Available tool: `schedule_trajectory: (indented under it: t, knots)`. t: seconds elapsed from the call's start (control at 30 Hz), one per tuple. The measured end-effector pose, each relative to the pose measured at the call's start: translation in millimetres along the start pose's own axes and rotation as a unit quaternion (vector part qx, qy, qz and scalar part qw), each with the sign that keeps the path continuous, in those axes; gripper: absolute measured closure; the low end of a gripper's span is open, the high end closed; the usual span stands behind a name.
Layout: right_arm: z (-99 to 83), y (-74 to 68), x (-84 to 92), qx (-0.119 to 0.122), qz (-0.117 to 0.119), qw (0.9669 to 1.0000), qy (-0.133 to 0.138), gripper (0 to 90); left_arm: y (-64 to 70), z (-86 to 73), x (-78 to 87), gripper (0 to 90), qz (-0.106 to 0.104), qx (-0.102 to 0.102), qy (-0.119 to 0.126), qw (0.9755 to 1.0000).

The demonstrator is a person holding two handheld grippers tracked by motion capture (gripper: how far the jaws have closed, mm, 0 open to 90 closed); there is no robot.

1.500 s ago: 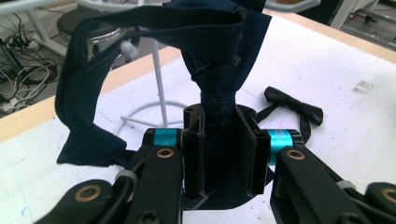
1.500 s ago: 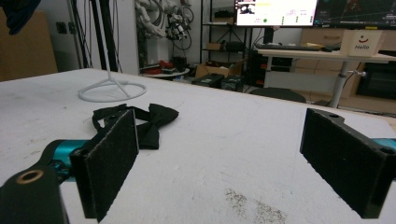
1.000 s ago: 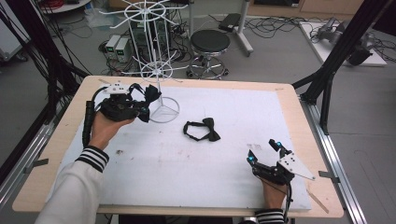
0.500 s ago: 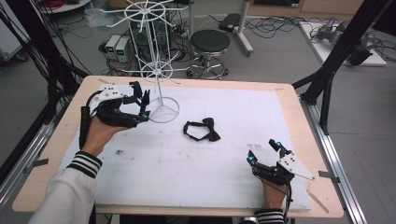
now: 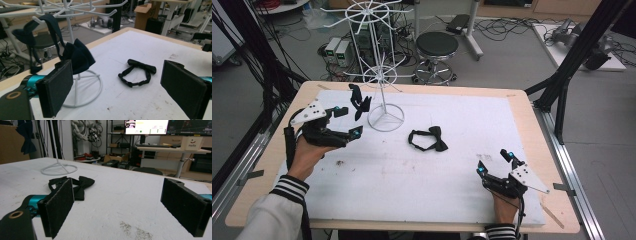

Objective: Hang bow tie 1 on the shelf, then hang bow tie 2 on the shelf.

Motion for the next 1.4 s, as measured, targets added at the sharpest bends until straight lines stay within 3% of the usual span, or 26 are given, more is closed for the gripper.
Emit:
schedule_trajectory:
  t: [0.2, 0.33, 0.63, 1.13, 1.4]
  knots:
    - [0.1, -0.2, -0.1, 0.0, -0.002, 1.0, -0.001, 10.9, -2.9, -9.0, 14.9, 11.5, 0.022, -0.004, 0.024, 0.9995]
    - [0.2, 0.0, -0.6, 0.006, -0.001, 1.0, 0.0, 10.9, -3.2, -15.6, 26.2, 11.5, 0.049, -0.017, 0.042, 0.9978]
    - [0.2, 0.0, -0.6, 0.004, -0.002, 1.0, 0.0, 10.8, -1.8, -30.8, 44.7, 11.5, 0.059, -0.017, 0.08, 0.9949]
    - [0.2, 0.0, -0.6, 0.005, -0.001, 1.0, 0.0, 10.9, -6.5, -56.3, 46.6, 11.6, 0.071, -0.005, 0.076, 0.9946]
    - [0.2, -0.1, -0.6, 0.004, -0.001, 1.0, -0.003, 10.9, -8.6, -58.0, 50.4, 11.6, 0.073, -0.001, 0.085, 0.9937]
Point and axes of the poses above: each handheld gripper's, and its own axes: x roughly backward along the jaws, z roughly out of its top, y roughly to its right, the point moved 2 cm from there along -x, roughly forward along the jaws, and after that the axes turned 7 degrees about x, right-handed, at the moved point
